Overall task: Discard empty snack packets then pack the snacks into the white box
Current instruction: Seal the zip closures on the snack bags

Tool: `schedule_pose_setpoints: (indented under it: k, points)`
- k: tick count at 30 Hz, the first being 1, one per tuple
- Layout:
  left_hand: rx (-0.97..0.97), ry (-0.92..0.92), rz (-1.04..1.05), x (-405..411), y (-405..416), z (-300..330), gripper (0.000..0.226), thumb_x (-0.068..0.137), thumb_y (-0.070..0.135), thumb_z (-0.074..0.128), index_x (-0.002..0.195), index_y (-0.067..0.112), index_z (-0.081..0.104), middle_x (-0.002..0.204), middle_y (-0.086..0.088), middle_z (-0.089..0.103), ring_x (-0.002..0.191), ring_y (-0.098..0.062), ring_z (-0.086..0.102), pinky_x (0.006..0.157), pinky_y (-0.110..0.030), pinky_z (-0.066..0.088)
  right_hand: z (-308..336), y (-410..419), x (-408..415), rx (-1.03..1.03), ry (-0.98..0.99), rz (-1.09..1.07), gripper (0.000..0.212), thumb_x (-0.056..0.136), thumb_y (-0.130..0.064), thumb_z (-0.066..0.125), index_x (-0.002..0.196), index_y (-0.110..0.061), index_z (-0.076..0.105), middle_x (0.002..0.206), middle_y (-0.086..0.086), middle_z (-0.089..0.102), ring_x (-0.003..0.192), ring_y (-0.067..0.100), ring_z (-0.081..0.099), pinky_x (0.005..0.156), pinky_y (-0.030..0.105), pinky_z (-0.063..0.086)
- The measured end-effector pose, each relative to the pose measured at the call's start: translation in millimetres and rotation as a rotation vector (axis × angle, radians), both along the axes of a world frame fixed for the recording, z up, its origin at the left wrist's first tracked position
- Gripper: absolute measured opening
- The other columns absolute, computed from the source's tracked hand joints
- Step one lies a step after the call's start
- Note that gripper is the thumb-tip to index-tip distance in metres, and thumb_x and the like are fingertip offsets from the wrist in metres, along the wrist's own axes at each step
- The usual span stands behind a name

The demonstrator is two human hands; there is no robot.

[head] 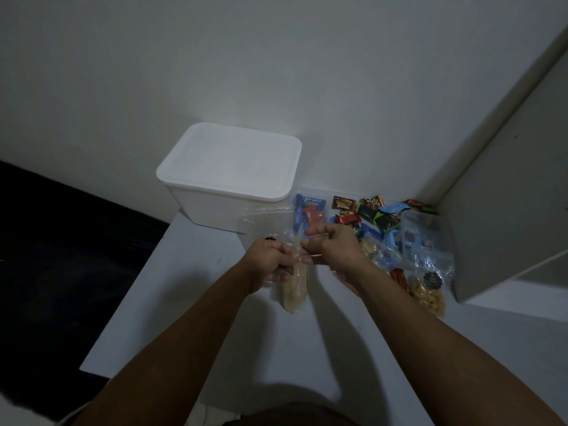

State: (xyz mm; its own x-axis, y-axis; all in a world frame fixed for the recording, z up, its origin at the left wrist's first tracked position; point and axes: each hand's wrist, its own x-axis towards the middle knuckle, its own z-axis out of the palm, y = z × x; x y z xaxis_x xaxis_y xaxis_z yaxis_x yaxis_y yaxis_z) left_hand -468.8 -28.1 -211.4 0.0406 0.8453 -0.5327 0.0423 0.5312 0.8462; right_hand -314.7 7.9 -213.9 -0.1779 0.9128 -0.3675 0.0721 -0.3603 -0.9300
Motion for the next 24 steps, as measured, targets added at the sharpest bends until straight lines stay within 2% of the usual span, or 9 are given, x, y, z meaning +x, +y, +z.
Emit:
schedule_pose_setpoints:
  k: [7, 11, 15, 19, 22, 24]
  points:
    - [-0.001, -0.022, 0.015, 5, 0, 2, 0.018, 0.092, 0.003, 0.052, 0.077, 0.004, 0.062, 0.081, -0.018, 0.064, 0.067, -0.021, 0.061, 0.065, -0.034, 0.057, 1, -3, -2, 0.031, -0.016, 0.037, 0.02, 0.08, 0.003, 0.071, 0.098, -0.002, 0.065, 0.085, 0.012, 0.068, 0.075, 0.022, 0.068, 0.062, 0.031, 0.057]
    - [-0.011, -0.067, 0.14, 10, 0, 0, 0.009, 0.086, -0.004, 0.056, 0.081, -0.004, 0.063, 0.075, -0.022, 0.062, 0.065, -0.024, 0.062, 0.069, -0.038, 0.06, -1, -3, -1, 0.037, -0.025, 0.039, 0.017, 0.081, 0.006, 0.068, 0.094, -0.004, 0.065, 0.091, 0.016, 0.068, 0.083, 0.027, 0.068, 0.074, 0.039, 0.06]
    - [-0.05, -0.115, 0.188, 8, -1, -3, 0.007, 0.086, -0.007, 0.055, 0.084, -0.007, 0.062, 0.077, -0.024, 0.064, 0.066, -0.027, 0.064, 0.068, -0.041, 0.061, -3, -3, 0, 0.056, -0.072, 0.017, 0.024, 0.08, 0.005, 0.07, 0.101, -0.001, 0.062, 0.083, 0.013, 0.067, 0.076, 0.025, 0.068, 0.076, 0.045, 0.06]
    - [-0.069, -0.14, 0.191, 8, -2, -5, 0.008, 0.087, -0.006, 0.053, 0.085, -0.006, 0.061, 0.077, -0.023, 0.065, 0.068, -0.028, 0.065, 0.069, -0.043, 0.06, -5, -4, 0, 0.094, -0.101, 0.028, 0.027, 0.08, 0.005, 0.07, 0.103, -0.007, 0.06, 0.082, 0.014, 0.068, 0.076, 0.025, 0.068, 0.072, 0.039, 0.061]
    - [-0.092, -0.087, 0.19, 7, -3, -5, 0.009, 0.089, -0.001, 0.053, 0.086, -0.005, 0.061, 0.079, -0.021, 0.064, 0.071, -0.029, 0.065, 0.066, -0.04, 0.059, -5, -4, -2, 0.132, -0.156, 0.058, 0.028, 0.082, 0.005, 0.068, 0.106, -0.007, 0.06, 0.082, 0.013, 0.066, 0.078, 0.024, 0.068, 0.074, 0.038, 0.061]
    - [-0.038, 0.032, 0.247, 4, -2, -10, 0.005, 0.086, 0.001, 0.057, 0.085, 0.003, 0.061, 0.081, -0.017, 0.064, 0.074, -0.028, 0.063, 0.063, -0.04, 0.057, -3, -3, -3, 0.168, -0.196, 0.088, 0.027, 0.084, 0.004, 0.066, 0.108, -0.008, 0.06, 0.079, 0.01, 0.065, 0.077, 0.023, 0.067, 0.074, 0.04, 0.06]
